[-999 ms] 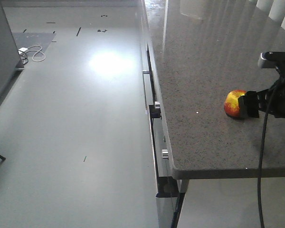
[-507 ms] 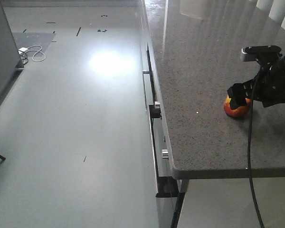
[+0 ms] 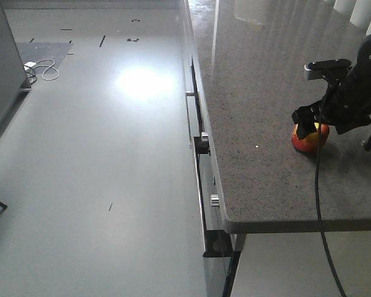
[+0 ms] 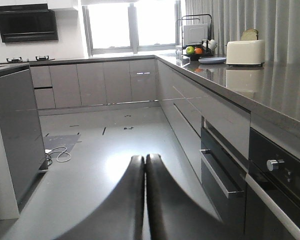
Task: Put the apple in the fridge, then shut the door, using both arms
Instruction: 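Lower the right gripper and close it around the apple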
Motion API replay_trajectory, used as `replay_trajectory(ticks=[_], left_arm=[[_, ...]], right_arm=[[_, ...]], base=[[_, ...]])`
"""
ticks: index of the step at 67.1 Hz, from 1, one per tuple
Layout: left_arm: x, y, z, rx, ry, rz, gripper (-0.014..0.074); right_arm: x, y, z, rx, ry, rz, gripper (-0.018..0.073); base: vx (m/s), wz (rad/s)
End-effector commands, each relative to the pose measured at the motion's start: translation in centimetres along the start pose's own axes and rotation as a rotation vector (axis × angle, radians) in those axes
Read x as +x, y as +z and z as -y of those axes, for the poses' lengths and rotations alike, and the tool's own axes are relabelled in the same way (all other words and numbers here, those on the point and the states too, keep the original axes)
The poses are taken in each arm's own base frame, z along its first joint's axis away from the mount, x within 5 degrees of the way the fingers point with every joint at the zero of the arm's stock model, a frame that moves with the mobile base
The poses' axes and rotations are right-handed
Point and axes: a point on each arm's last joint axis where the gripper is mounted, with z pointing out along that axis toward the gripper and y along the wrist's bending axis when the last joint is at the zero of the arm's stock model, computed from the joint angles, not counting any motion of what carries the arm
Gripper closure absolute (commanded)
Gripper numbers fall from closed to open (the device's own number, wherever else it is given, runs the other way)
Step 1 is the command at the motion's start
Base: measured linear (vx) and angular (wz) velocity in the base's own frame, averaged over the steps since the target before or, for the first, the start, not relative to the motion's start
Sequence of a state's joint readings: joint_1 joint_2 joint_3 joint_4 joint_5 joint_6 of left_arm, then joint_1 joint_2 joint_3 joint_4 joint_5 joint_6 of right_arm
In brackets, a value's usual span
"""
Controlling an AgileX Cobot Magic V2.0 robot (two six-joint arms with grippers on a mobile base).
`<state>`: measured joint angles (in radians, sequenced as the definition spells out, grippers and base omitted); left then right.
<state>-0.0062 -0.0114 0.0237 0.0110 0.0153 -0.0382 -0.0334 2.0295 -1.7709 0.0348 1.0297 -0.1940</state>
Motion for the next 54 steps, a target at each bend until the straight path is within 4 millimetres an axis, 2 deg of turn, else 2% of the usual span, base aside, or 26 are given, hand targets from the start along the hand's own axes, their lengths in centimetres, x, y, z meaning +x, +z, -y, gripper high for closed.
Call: replay_trajectory(ticks=[1,15,24,42,54], left_arm=[[-1.3,-0.2,0.1,0.007,-0.016,0.102,0.0603],[-1.3,-0.2,0.1,0.007,-0.016,0.102,0.0603],[-1.3,-0.2,0.1,0.007,-0.016,0.102,0.0603],[-1.3,-0.2,0.1,0.007,-0.016,0.102,0.0603],[-1.3,-0.2,0.1,0.007,-0.016,0.102,0.0603]], right_arm=[[-1.4,-2.8,0.5,0.024,-0.020,0.109,-0.0055],[-2.2,-1.0,0.3,-0.020,-0.072,0.100,-0.0041],[-2.4,-0.7,0.3,-0.019,-0.068,0.118,0.0008],[-2.2,-0.7,0.1,-0.044,-0.051,0.093,0.0238],[-2.2,-1.9,-0.2,-0.069,-0.034,0.118,0.0369]], base=[[0.00,0.00],[0.00,0.00],[0.00,0.00],[0.00,0.00],[0.00,0.00]])
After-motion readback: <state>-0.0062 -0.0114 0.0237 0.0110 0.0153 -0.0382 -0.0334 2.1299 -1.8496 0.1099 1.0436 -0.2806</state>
